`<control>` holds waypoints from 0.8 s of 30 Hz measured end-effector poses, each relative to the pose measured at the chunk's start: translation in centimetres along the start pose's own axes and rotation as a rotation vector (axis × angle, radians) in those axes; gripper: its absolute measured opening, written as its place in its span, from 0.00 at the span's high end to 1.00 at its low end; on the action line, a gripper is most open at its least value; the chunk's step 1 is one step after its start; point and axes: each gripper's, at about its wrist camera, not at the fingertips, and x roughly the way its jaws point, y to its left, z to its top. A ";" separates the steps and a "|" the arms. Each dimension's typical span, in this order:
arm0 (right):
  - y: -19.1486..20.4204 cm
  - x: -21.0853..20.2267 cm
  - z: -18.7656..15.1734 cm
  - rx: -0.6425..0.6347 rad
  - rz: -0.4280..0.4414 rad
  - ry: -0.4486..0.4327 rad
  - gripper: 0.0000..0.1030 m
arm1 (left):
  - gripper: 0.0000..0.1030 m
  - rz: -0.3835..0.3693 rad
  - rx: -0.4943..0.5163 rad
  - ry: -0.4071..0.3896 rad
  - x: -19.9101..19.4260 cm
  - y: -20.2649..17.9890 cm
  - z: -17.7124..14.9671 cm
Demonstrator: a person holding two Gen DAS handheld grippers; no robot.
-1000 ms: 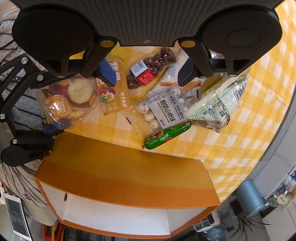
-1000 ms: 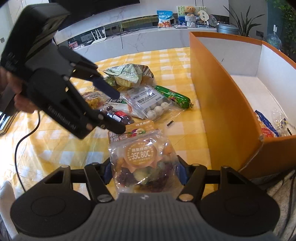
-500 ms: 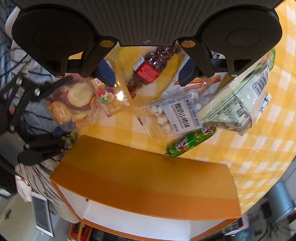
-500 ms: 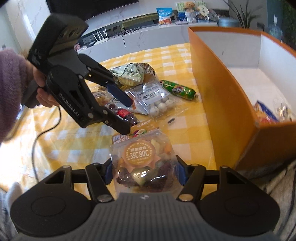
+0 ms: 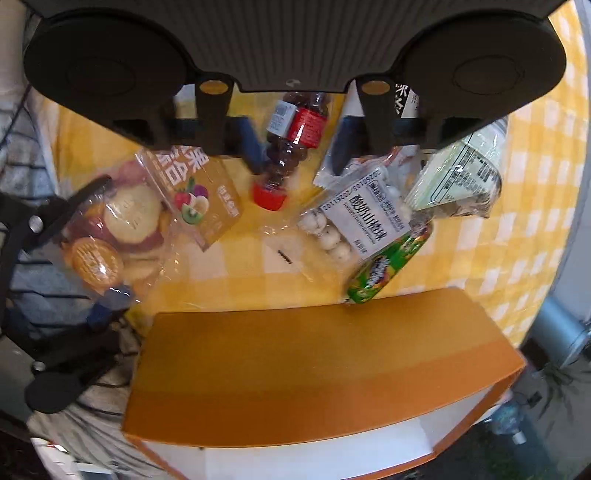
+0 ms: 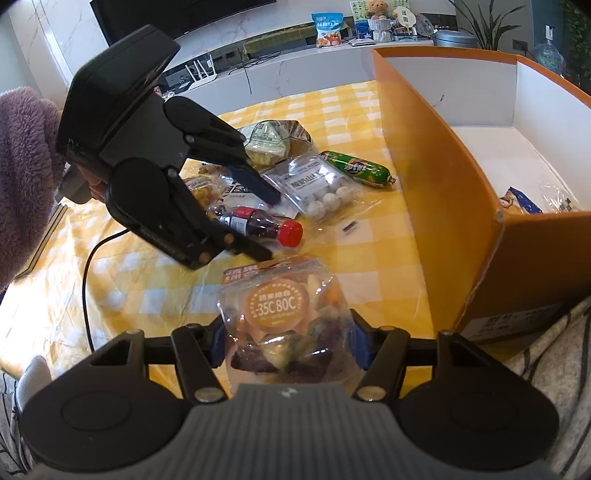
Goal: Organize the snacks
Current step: 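Grasp the red-capped brown bottle with the left gripper while the right holds the tub, then lift the bottle with the left gripper while the right carries the tub toward the box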
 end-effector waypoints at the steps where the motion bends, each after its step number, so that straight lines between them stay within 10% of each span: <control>1: -0.2 0.0 0.1 0.006 0.002 0.000 0.40 | 0.66 0.026 0.003 0.009 0.0 -0.5 0.2; 16: -1.4 -1.1 0.7 0.053 -0.068 -0.089 0.41 | 0.68 0.411 -0.266 0.195 -1.0 -7.2 -0.8; 24: -2.0 -1.5 1.1 0.087 -0.097 -0.111 0.41 | 0.68 0.438 -0.661 0.224 -3.8 -8.0 -2.2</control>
